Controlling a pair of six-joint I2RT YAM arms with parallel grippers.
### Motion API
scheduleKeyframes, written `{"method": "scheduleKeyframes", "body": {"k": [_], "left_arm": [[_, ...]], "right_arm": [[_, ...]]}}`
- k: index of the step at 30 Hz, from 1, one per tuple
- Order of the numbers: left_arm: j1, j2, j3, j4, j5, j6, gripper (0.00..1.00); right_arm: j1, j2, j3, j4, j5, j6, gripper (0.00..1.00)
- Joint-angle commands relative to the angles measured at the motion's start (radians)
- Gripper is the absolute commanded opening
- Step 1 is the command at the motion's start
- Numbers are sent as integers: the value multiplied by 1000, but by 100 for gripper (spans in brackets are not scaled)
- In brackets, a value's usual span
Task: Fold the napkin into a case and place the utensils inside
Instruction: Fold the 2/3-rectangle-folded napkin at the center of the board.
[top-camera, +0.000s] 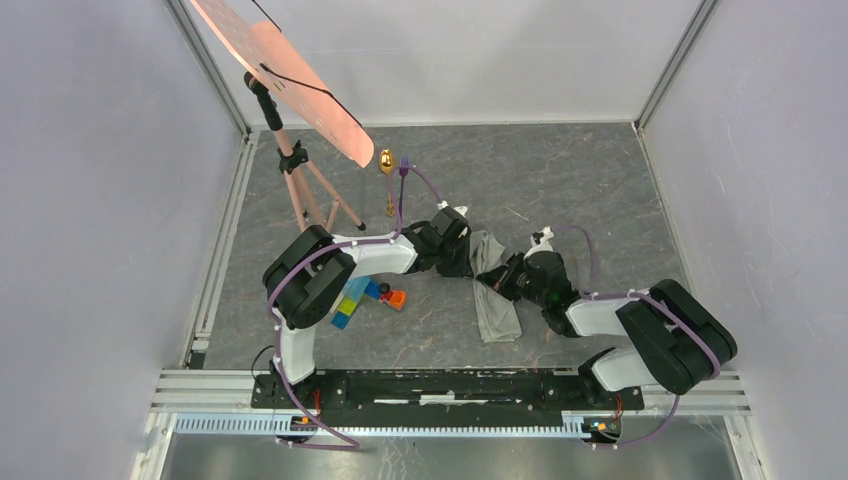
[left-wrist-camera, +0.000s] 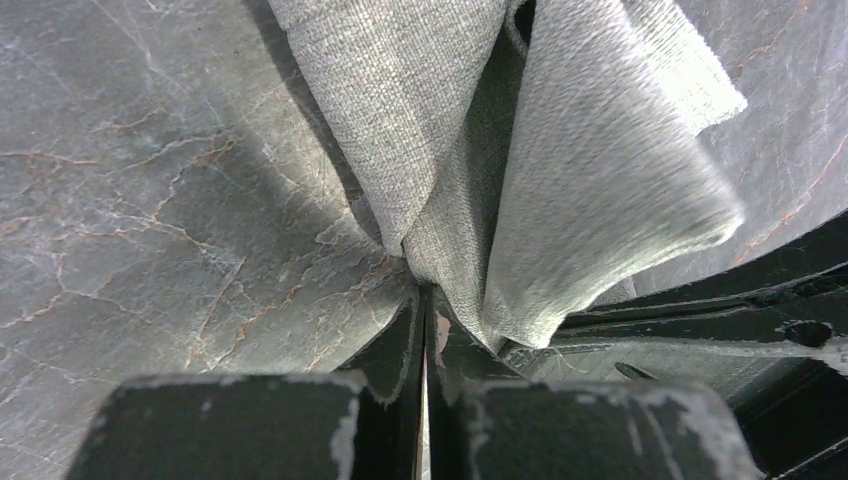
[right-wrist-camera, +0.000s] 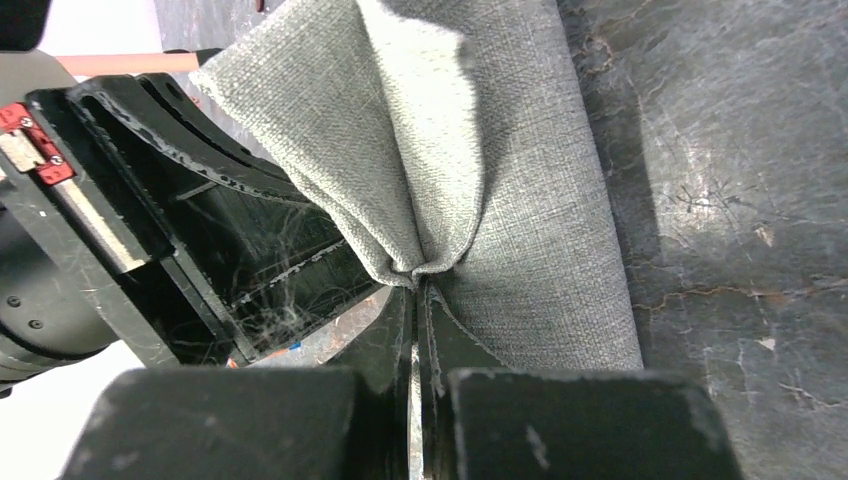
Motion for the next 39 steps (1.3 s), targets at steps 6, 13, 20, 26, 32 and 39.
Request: {"method": "scheduleKeyframes", "body": {"k": [6,13,20,26,32,39], "left_arm": [[-3,-17,-10,5,-12,43,2],[8,-134,-52,-30,-35,62,20],[16,-177,28,-81,-62,94,55],[15,-36,212,-183,-121,132,67],[15,46,289,-230,-184,166,46],[25,79,318,-251,-223,216,23]], "right_arm": [[22,63,16,89,25,1,0],[20,113,-8,157,28,-4,0],[20,108,-6,153,29,-26,0],[20,102,-2,146,21,-43,0],[20,78,30,68,22,-101,2],[23,21,136,-85,-83,-433,40]]}}
